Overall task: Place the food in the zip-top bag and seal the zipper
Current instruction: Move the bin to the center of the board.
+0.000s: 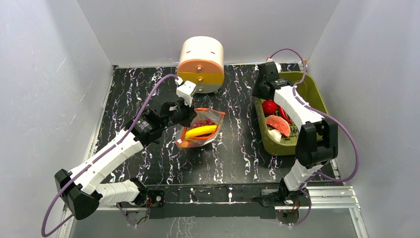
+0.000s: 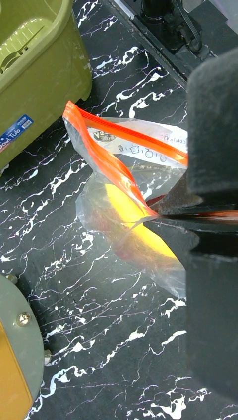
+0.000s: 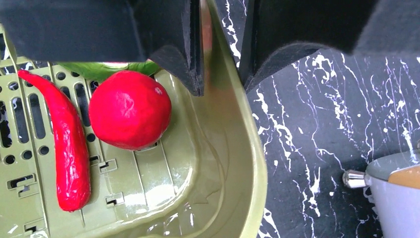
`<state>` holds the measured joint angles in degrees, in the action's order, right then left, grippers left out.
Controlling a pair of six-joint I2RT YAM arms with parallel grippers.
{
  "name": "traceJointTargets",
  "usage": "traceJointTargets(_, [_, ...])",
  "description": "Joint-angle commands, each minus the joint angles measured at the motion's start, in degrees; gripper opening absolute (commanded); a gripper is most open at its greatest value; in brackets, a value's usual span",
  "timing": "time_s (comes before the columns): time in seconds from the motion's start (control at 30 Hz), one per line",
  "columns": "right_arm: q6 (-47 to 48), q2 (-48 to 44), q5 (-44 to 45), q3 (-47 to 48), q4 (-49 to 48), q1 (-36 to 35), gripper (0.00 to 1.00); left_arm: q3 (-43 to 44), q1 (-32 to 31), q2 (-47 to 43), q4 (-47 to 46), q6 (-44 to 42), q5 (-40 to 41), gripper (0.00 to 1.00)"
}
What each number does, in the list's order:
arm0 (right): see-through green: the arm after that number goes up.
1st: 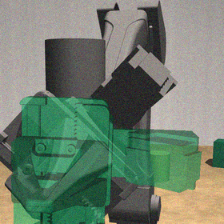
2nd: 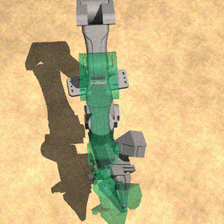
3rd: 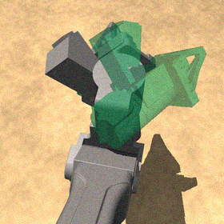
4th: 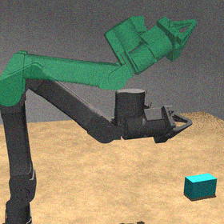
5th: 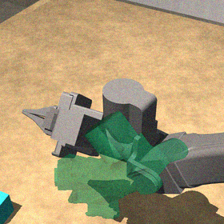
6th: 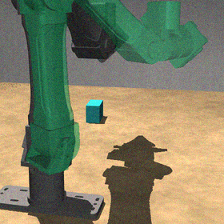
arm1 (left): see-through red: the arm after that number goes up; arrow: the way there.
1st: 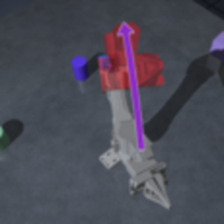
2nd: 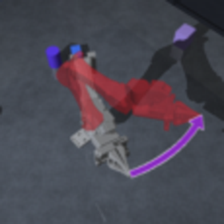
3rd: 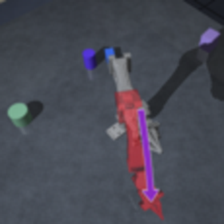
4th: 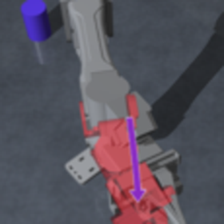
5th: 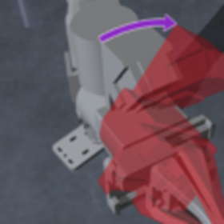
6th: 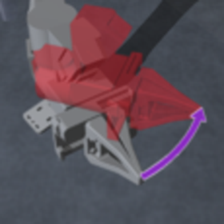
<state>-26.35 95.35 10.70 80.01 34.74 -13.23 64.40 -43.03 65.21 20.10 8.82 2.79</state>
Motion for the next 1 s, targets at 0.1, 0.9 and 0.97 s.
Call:
traceJointTargets(0.1, [0.1,0.6,0.3,5.8,1.3,1.2,0.43,2.9,-0.1,0.0,-1.0,0.2,0.3,0.0])
traceJointTargets(0.9, [18.4,-7.4,-5.4,5.4,6.7,14.2,0.49,0.3,-0.1,-1.1,-2.0,0.6,0.2,0.0])
traceJointTargets(0.97, [20.5,-7.2,-3.1,3.3,5.7,14.5,0.45,0.6,-0.1,-1.1,-1.8,0.4,-0.2,0.0])
